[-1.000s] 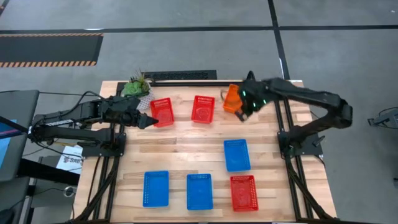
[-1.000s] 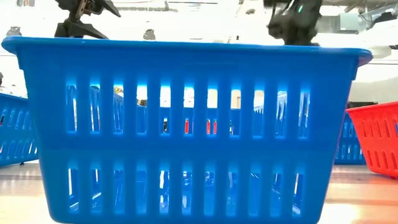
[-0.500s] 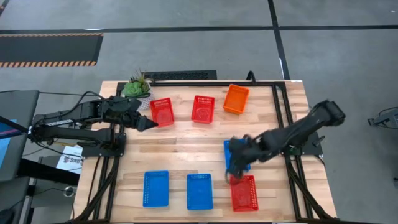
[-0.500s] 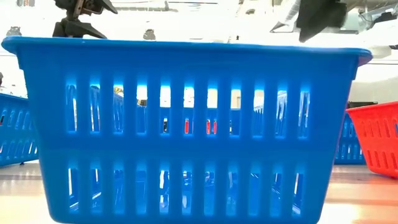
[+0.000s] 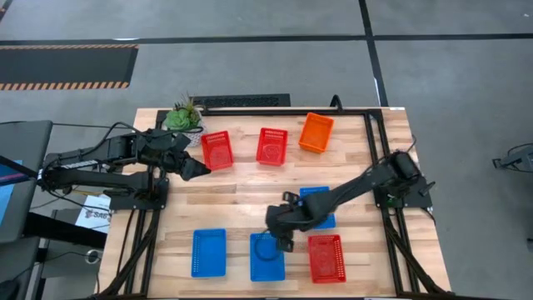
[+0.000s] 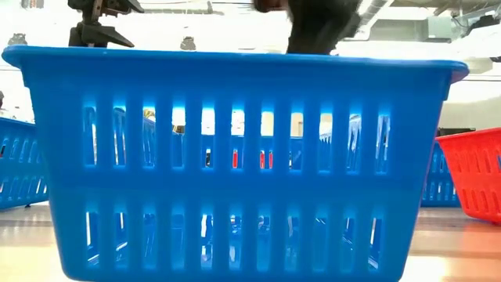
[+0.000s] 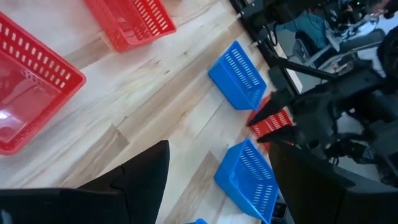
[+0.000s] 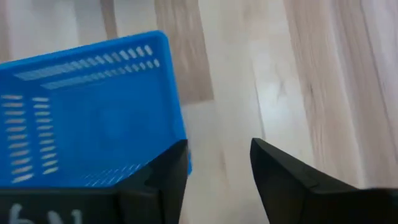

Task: Stack baskets by color
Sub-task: Stack the bottom right blue bin on top of the top blue bin

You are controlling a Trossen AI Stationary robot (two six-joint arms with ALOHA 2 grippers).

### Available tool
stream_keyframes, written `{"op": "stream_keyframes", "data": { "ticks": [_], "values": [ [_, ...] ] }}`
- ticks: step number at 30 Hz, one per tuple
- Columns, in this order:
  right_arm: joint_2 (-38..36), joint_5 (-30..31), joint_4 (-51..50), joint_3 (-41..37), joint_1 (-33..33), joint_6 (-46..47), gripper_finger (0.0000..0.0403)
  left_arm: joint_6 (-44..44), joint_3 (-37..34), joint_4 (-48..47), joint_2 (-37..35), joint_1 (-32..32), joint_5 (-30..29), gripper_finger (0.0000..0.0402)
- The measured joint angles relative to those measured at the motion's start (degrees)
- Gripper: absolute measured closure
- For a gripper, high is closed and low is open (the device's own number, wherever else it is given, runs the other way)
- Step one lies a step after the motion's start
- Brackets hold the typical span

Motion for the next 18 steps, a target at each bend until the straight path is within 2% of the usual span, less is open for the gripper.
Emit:
{"op": "stream_keyframes", "data": {
  "ticks": [7, 13, 16, 18],
  "values": [
    [6.5, -6.7, 4.3, 4.3, -1.7, -7.8, 0.0185, 0.7, 0.0, -0.1, 0.0, 0.0, -1.2, 0.0139],
    [10.8, -7.6, 4.5, 4.3, -1.1, -9.7, 0.0191, 0.6, 0.0, -1.8, 0.0, 0.0, -1.6, 0.0139],
    [12.4, -7.6, 4.0, 4.2, -1.4, -9.4, 0.0204, 0.0, 0.0, -2.8, 0.0, 0.0, -1.7, 0.0139],
    [12.4, -7.4, 4.4, 4.2, -1.4, -9.4, 0.0237, -0.1, 0.0, -3.1, 0.0, 0.0, -1.8, 0.0139]
  ]
}}
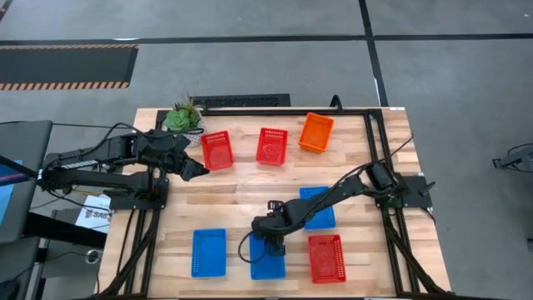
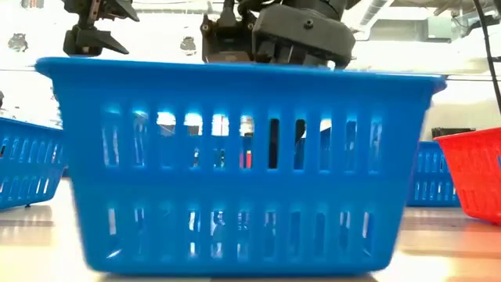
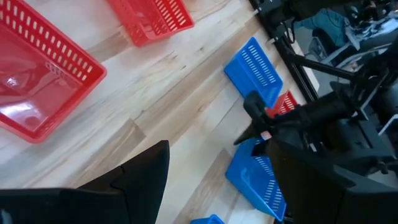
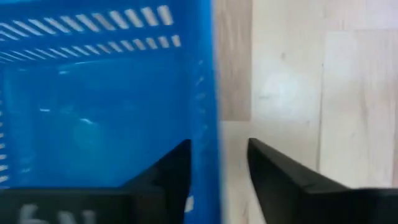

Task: Stack baskets by color
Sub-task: Stack the bottom right blue bin on top of the top blue bin

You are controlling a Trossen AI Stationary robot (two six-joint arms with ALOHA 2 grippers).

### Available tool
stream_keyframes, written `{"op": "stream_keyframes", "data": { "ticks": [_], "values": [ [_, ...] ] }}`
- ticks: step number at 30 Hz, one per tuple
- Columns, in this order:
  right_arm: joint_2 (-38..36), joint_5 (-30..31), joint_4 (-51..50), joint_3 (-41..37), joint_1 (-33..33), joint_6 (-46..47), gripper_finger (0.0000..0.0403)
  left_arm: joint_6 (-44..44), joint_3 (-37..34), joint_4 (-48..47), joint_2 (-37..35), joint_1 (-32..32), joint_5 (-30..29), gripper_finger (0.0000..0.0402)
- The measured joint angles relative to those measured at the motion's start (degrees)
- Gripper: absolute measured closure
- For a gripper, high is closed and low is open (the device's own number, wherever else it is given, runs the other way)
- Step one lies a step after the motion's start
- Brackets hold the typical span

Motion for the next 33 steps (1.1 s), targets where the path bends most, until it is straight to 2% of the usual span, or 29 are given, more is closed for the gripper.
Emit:
{"op": "stream_keyframes", "data": {
  "ticks": [4, 6, 12, 20, 24, 30, 33],
  "values": [
    [-0.7, -0.2, -1.6, 0.0, -0.2, -0.1, 0.0362, -0.2, 0.0, 0.0, 0.0, 0.0, -0.3, 0.0139],
    [-1.9, -0.4, -2.2, 0.0, -0.9, -0.3, 0.0386, -0.2, 0.0, 0.0, 0.0, 0.0, -0.4, 0.0139],
    [-10.1, 0.2, -7.3, 0.0, -4.7, -2.4, 0.0395, -0.2, 0.0, -1.2, 0.0, 0.0, -0.4, 0.0139],
    [-27.1, 5.2, -28.5, -0.5, -9.1, -7.9, 0.0399, 0.1, 0.0, -1.3, 0.0, 0.0, -0.3, 0.0139],
    [-35.2, 5.6, -33.9, -8.4, -11.1, -9.4, 0.0399, 1.0, 0.0, -1.3, 0.0, 0.0, -0.3, 0.0139],
    [-46.5, 4.5, -27.5, -25.4, -13.5, -9.8, 0.0399, 1.5, 0.0, -1.3, 0.0, 0.0, -0.3, 0.0139],
    [-49.2, 3.5, -23.2, -30.3, -14.6, -10.3, 0.0399, 1.4, 0.0, -1.3, 0.0, 0.0, -0.3, 0.0139]
  ]
}}
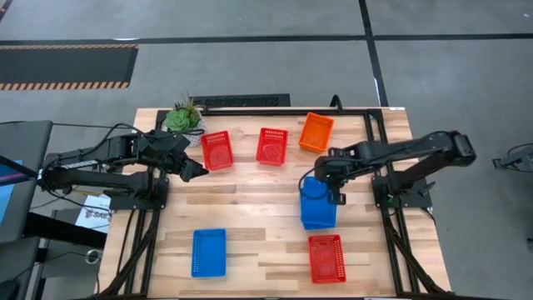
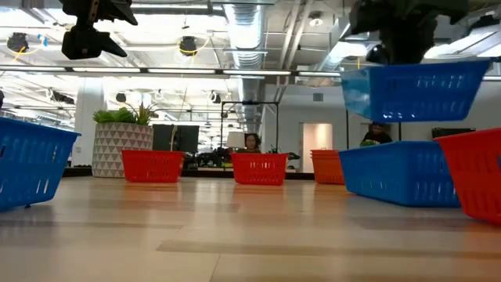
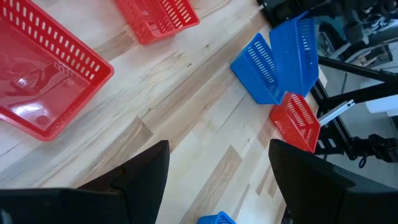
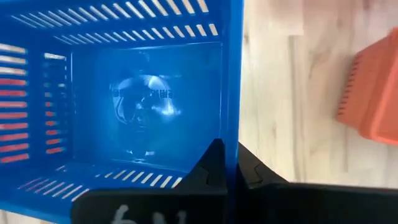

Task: Stack baskets by color
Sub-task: Stack the bottom right blue bin on top of the top blue bin, then stack the bottom blue bin on top of the top blue bin

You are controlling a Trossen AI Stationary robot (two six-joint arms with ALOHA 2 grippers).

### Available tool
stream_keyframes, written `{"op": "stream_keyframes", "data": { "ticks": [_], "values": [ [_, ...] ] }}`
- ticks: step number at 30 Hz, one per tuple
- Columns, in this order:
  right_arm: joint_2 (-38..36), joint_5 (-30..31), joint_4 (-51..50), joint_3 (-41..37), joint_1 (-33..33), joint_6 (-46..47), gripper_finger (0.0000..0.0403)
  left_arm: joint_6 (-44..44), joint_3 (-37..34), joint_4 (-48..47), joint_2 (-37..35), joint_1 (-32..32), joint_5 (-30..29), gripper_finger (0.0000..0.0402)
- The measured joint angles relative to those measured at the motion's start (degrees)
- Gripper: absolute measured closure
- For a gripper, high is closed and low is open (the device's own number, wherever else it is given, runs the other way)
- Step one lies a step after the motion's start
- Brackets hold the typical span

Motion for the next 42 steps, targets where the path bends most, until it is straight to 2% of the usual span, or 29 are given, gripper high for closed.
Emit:
{"op": "stream_keyframes", "data": {
  "ticks": [7, 16, 21, 25, 33, 35, 38, 42],
  "values": [
    [1.6, -1.1, 3.5, -4.2, -0.8, -5.5, 0.0396, 0.1, 0.0, 0.0, 0.0, 0.0, -0.1, 0.0139],
    [7.6, -6.2, 5.8, -4.3, -0.9, -14.8, 0.0395, 0.2, 0.0, 0.0, 0.0, 0.0, -0.5, 0.0139],
    [11.4, -6.6, 7.4, -4.3, -1.3, -18.1, 0.0386, 0.2, 0.0, 0.0, 0.0, 0.0, -1.3, 0.0139],
    [13.2, -6.7, 8.1, -4.3, -2.5, -18.6, 0.0348, 0.2, 0.0, 0.0, 0.0, 0.0, -1.3, 0.0139],
    [12.8, -6.6, 9.7, -4.2, -5.9, -17.3, 0.0239, 0.1, 0.0, 0.0, 0.0, 0.0, -1.3, 0.0139],
    [12.4, -4.9, 10.2, -4.2, -7.5, -15.9, 0.0217, 0.1, 0.0, 0.0, 0.0, 0.0, -1.5, 0.0139],
    [11.7, -1.9, 10.8, -4.2, -10.6, -13.9, 0.0198, 0.1, 0.0, 0.1, 0.0, 0.0, -1.8, 0.0139],
    [10.9, -0.3, 10.7, -4.3, -15.0, -11.2, 0.0194, -0.6, 0.0, 0.1, 0.0, 0.0, -1.8, 0.0139]
  ]
}}
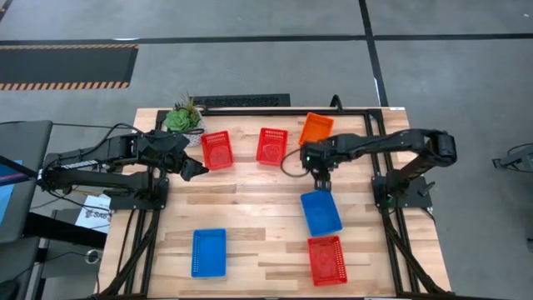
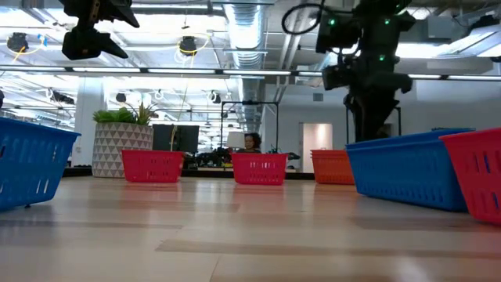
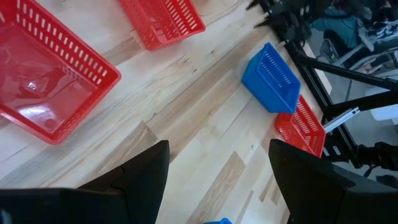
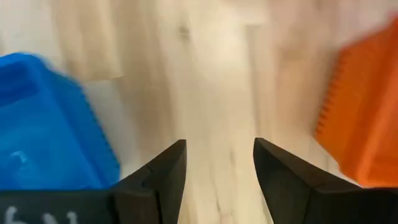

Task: Stack baskets by color
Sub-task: Stack the bottom blue bin on top of the top blue bin

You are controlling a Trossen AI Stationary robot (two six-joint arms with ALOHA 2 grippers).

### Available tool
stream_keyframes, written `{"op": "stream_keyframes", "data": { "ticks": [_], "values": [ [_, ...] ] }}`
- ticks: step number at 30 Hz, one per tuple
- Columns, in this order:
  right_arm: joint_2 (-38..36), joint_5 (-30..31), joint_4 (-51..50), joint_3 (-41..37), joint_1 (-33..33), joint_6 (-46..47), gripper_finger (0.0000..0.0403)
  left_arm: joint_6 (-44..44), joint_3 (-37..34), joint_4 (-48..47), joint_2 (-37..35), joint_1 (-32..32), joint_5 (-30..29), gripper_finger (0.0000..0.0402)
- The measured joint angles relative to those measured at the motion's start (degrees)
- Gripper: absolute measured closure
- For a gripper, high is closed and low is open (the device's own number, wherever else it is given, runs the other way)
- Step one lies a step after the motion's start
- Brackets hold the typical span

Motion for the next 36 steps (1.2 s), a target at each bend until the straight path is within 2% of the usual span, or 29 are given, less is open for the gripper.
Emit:
{"op": "stream_keyframes", "data": {
  "ticks": [5, 10, 13, 17, 20, 26, 31, 36],
  "values": [
    [-5.0, -0.9, 1.1, 2.4, -1.8, 5.1, 0.0204, -1.1, 0.0, 0.0, 0.0, 0.0, 1.6, 0.0139],
    [-9.9, -3.2, 11.1, 5.8, 2.5, 17.6, 0.0208, -1.5, 0.0, 0.3, 0.0, -0.9, 10.6, 0.0139],
    [-10.6, -2.4, 19.5, 5.9, 7.5, 23.2, 0.0209, -2.8, 0.0, 0.2, 0.8, -4.3, 16.1, 0.0139],
    [-7.1, 1.9, 25.9, 5.9, 14.6, 27.7, 0.0209, -6.6, 0.0, -1.9, 3.2, -13.6, 17.1, 0.0139],
    [-2.3, 4.1, 30.6, 5.9, 18.9, 29.9, 0.0209, -10.6, 0.0, -6.0, 5.9, -22.3, 14.4, 0.0139],
    [7.8, 4.4, 43.7, 7.0, 23.9, 32.0, 0.0209, -24.2, 0.0, -7.0, 9.9, -39.1, 1.7, 0.0139],
    [15.2, 4.6, 44.7, 14.3, 24.6, 30.2, 0.0209, -35.9, 0.0, -7.7, 13.3, -49.8, -6.1, 0.0139],
    [20.4, 4.5, 43.5, 21.6, 24.9, 26.5, 0.0209, -46.1, 0.0, -9.4, 18.3, -56.6, -7.5, 0.0139]
  ]
}}
